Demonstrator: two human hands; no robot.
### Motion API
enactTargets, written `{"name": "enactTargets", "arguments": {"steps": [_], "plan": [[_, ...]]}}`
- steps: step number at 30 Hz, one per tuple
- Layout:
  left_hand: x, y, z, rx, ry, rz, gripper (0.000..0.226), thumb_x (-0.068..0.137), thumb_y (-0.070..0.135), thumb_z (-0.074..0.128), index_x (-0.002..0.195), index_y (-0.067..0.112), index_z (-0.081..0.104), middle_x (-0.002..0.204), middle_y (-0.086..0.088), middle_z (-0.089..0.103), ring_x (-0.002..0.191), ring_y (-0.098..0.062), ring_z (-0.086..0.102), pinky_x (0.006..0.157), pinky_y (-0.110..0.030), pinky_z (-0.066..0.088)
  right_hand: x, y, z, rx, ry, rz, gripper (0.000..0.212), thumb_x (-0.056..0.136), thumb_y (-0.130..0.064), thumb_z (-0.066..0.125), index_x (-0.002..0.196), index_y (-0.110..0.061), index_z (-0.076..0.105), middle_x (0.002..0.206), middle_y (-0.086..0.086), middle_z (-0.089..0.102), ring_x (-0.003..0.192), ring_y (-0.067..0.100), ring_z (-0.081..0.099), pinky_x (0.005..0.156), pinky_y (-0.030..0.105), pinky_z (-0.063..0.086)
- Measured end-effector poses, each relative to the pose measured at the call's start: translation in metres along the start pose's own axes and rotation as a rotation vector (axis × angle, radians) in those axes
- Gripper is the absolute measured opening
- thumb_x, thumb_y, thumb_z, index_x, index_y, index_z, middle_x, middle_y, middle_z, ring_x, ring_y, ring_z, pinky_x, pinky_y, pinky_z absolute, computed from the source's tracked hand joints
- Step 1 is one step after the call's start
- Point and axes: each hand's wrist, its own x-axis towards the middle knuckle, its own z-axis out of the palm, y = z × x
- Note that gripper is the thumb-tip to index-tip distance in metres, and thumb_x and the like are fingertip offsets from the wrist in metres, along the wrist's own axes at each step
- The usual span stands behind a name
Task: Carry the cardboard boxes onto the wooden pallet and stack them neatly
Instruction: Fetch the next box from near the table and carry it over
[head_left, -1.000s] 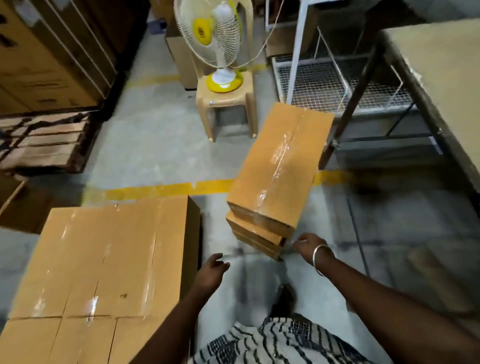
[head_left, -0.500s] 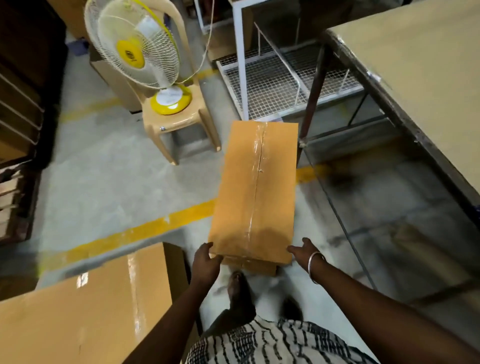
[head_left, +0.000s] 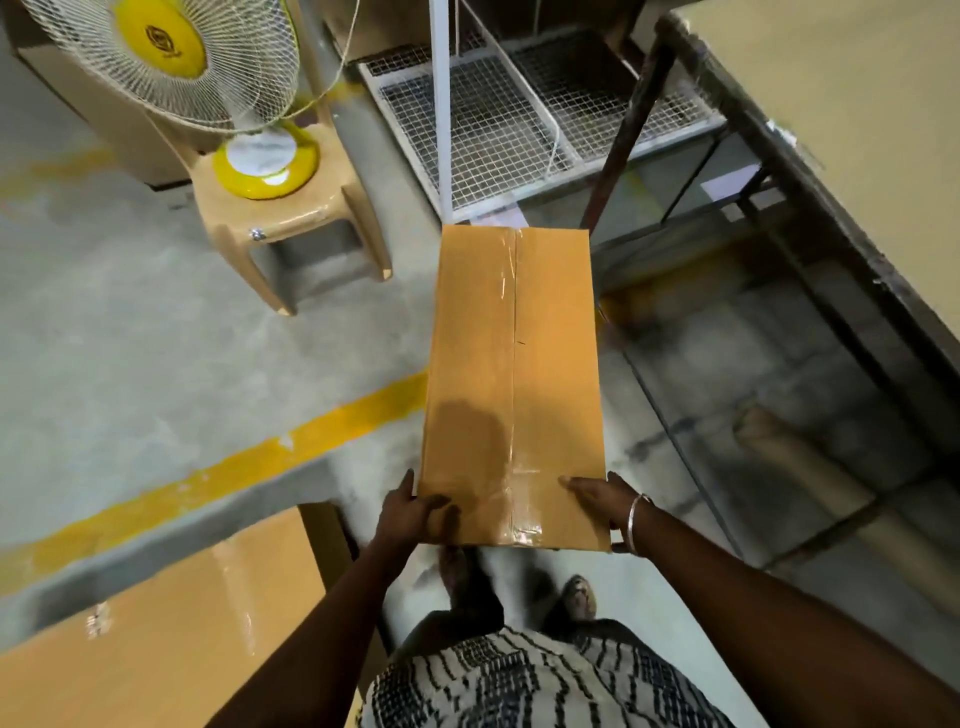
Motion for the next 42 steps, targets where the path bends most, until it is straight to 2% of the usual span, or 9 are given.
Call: {"name": "enactTargets", "arguments": {"steps": [2, 5, 9, 15, 24, 26, 33, 39, 42], "plan": [[-0.021, 0.019, -0.008, 0.093, 0.053, 0.073, 0.101, 0.061, 0.046, 0.06, 0.153, 0.023, 0.026, 0.121, -0.021, 0.062, 0.102, -0.033, 0.062, 0.079, -0.035, 0.046, -0.012, 0.001, 0.001, -0.027, -0.033, 0.01, 0.045, 0.081, -0.041, 0.075, 0.116, -0.016, 0.062, 0.095, 0.003, 0.07, 0.08, 0.021, 0.065, 0.06, 0.026, 0.046], [-0.04, 0.036, -0.025, 0.311, 0.086, 0.138, 0.078, 0.073, 0.056, 0.048, 0.145, 0.026, 0.044, 0.12, -0.015, 0.066, 0.102, -0.034, 0.063, 0.073, -0.032, 0.042, -0.025, 0.008, -0.005, -0.153, 0.001, -0.01, 0.042, 0.074, -0.059, 0.074, 0.098, -0.026, 0.063, 0.093, 0.0, 0.07, 0.088, 0.026, 0.066, 0.079, 0.036, 0.048], [-0.064, 0.053, -0.029, 0.261, 0.209, 0.17, 0.035, 0.088, 0.049, 0.055, 0.098, 0.016, 0.052, 0.092, -0.012, 0.066, 0.078, -0.026, 0.061, 0.06, -0.033, 0.04, -0.04, 0.017, -0.008, -0.088, 0.06, -0.098, 0.056, 0.06, -0.066, 0.08, 0.092, -0.02, 0.072, 0.087, 0.0, 0.076, 0.085, 0.025, 0.071, 0.085, 0.043, 0.057], [-0.115, 0.037, 0.001, 0.12, 0.303, 0.163, 0.028, 0.093, 0.041, 0.05, 0.086, 0.018, 0.036, 0.077, -0.013, 0.059, 0.074, -0.032, 0.06, 0.063, -0.04, 0.044, -0.024, 0.044, -0.025, 0.09, -0.103, -0.163, 0.107, 0.034, -0.046, 0.099, 0.123, -0.009, 0.052, 0.11, 0.014, 0.071, 0.091, 0.034, 0.072, 0.077, 0.05, 0.06], [-0.215, -0.006, 0.034, 0.11, 0.458, 0.166, 0.033, 0.098, 0.045, 0.049, 0.124, 0.025, 0.042, 0.111, -0.003, 0.064, 0.083, -0.025, 0.058, 0.069, -0.035, 0.045, -0.108, 0.053, -0.047, 0.043, -0.27, -0.216, 0.104, 0.033, -0.023, 0.098, 0.111, 0.003, 0.034, 0.098, 0.017, 0.061, 0.084, 0.032, 0.065, 0.066, 0.041, 0.055], [-0.238, -0.017, 0.032, 0.047, 0.511, 0.153, 0.032, 0.097, 0.045, 0.05, 0.123, 0.028, 0.041, 0.118, -0.004, 0.065, 0.087, -0.026, 0.06, 0.07, -0.034, 0.046, -0.121, 0.06, -0.041, 0.041, -0.302, -0.265, 0.123, 0.008, -0.031, 0.098, 0.111, -0.001, 0.039, 0.098, 0.019, 0.063, 0.086, 0.037, 0.066, 0.074, 0.049, 0.057], [-0.301, -0.072, -0.01, -0.063, 0.617, 0.026, 0.068, 0.093, 0.062, 0.042, 0.152, 0.028, 0.03, 0.147, -0.003, 0.049, 0.125, -0.029, 0.054, 0.098, -0.036, 0.046, -0.144, 0.055, 0.018, -0.053, -0.625, -0.23, 0.105, 0.018, -0.027, 0.098, 0.115, -0.002, 0.067, 0.105, 0.024, 0.072, 0.094, 0.045, 0.069, 0.089, 0.058, 0.054], [-0.334, -0.129, -0.047, -0.3, 0.74, -0.076, 0.066, 0.094, 0.058, 0.046, 0.151, 0.028, 0.033, 0.147, -0.001, 0.049, 0.123, -0.028, 0.055, 0.101, -0.038, 0.045, -0.171, 0.048, 0.098, -0.24, -0.734, -0.297, 0.067, 0.047, -0.003, 0.089, 0.11, 0.007, 0.067, 0.092, 0.022, 0.074, 0.071, 0.032, 0.073, 0.056, 0.034, 0.057], [-0.346, -0.152, -0.075, -0.374, 0.809, -0.104, 0.061, 0.095, 0.051, 0.05, 0.149, 0.028, 0.034, 0.146, -0.002, 0.05, 0.124, -0.029, 0.053, 0.099, -0.037, 0.045, -0.182, 0.042, 0.147, -0.306, -0.762, -0.346, 0.096, 0.014, -0.021, 0.099, 0.101, 0.007, 0.069, 0.091, 0.022, 0.074, 0.07, 0.028, 0.073, 0.054, 0.03, 0.056]]}}
